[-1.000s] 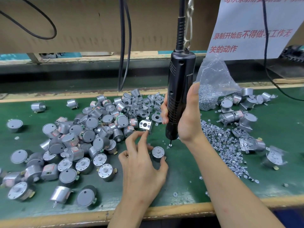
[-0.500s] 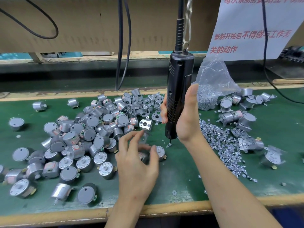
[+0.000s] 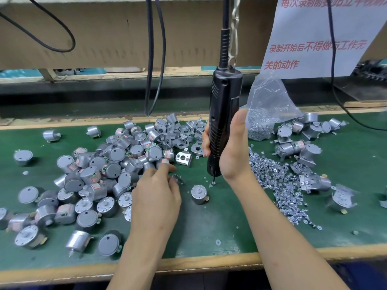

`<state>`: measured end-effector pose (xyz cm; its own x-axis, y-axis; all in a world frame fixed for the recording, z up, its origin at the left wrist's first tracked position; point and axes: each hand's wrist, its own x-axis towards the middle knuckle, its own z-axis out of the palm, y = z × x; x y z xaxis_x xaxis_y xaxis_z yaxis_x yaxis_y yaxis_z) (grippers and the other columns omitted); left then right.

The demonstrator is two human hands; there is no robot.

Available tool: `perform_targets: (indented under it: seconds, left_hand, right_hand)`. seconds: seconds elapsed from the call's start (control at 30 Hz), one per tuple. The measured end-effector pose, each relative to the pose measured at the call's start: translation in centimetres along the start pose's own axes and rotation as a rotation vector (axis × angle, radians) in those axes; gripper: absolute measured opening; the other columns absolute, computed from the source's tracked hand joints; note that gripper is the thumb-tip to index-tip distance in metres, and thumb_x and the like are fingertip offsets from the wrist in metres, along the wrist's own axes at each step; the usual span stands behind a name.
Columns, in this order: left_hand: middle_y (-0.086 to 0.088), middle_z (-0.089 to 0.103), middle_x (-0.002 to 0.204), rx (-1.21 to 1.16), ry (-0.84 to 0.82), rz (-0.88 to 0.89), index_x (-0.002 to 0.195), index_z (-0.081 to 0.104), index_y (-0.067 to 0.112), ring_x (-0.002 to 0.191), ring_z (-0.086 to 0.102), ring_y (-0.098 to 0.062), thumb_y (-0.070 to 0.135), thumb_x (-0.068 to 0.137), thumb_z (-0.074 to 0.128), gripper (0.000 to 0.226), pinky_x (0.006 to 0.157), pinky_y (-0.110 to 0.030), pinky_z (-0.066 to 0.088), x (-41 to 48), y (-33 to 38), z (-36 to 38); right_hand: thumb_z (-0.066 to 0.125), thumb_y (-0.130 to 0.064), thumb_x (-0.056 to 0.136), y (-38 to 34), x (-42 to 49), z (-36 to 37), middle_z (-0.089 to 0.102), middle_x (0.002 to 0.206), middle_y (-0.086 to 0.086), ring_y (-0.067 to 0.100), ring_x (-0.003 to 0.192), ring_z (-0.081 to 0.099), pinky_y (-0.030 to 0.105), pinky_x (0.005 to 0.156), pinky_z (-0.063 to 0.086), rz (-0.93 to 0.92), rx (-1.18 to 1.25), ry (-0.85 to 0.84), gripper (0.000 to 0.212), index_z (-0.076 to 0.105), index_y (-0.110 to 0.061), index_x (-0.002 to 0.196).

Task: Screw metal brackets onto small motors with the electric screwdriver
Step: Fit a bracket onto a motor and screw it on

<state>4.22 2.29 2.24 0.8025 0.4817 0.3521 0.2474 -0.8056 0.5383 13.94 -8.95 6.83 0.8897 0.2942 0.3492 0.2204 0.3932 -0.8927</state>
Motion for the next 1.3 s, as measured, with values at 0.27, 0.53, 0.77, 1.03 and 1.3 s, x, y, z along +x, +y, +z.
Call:
perform_targets:
  seconds: [0.27,0.53,0.77,1.03,1.3]
  left_hand:
    - [0.014,0.073,0.074,-0.686,0.046,-0.24,0.083,0.076,0.031,0.067,0.066,-0.001,0.01,0.087,0.071,0.021,0.063,-0.008,0.046,-1.2,0.0,0.8]
    - [0.009,0.071,0.068,-0.743,0.059,-0.303,0.078,0.075,0.027,0.065,0.063,-0.005,0.012,0.082,0.075,0.016,0.064,-0.017,0.047,-2.2,0.4,2.6]
    - [0.006,0.073,0.071,-0.825,0.066,-0.346,0.078,0.076,0.026,0.067,0.065,-0.007,0.015,0.081,0.077,0.012,0.067,-0.02,0.051,-2.1,0.4,2.6]
    - [0.017,0.062,0.058,-0.614,0.102,-0.358,0.071,0.07,0.031,0.058,0.053,-0.009,0.012,0.078,0.073,0.019,0.063,-0.029,0.041,-2.9,0.7,2.7]
    - [0.017,0.057,0.073,-0.24,0.144,-0.132,0.089,0.061,0.032,0.088,0.045,-0.011,0.049,0.075,0.054,0.023,0.08,-0.042,0.039,-4.4,1.5,1.7]
  right_hand:
    - [0.046,-0.098,0.066,-0.2,0.0,0.3,0.053,0.058,-0.001,0.018,0.049,0.045,0.031,0.048,0.035,0.005,0.014,0.01,0.068,0.068,-0.033,0.067]
    - [0.046,-0.097,0.067,-0.1,0.0,0.2,0.053,0.059,-0.002,0.018,0.048,0.045,0.03,0.046,0.037,0.01,0.013,0.014,0.068,0.066,-0.032,0.067]
    - [0.045,-0.097,0.068,0.0,0.1,0.2,0.054,0.06,-0.002,0.017,0.05,0.046,0.03,0.047,0.037,0.011,0.005,0.014,0.066,0.067,-0.035,0.069]
    - [0.045,-0.096,0.07,0.1,0.1,0.2,0.054,0.06,-0.002,0.016,0.05,0.047,0.03,0.047,0.038,0.005,0.006,0.009,0.066,0.068,-0.034,0.069]
    - [0.044,-0.096,0.07,0.1,0.1,0.1,0.054,0.06,-0.002,0.017,0.05,0.047,0.03,0.048,0.038,-0.003,0.003,0.009,0.066,0.067,-0.034,0.069]
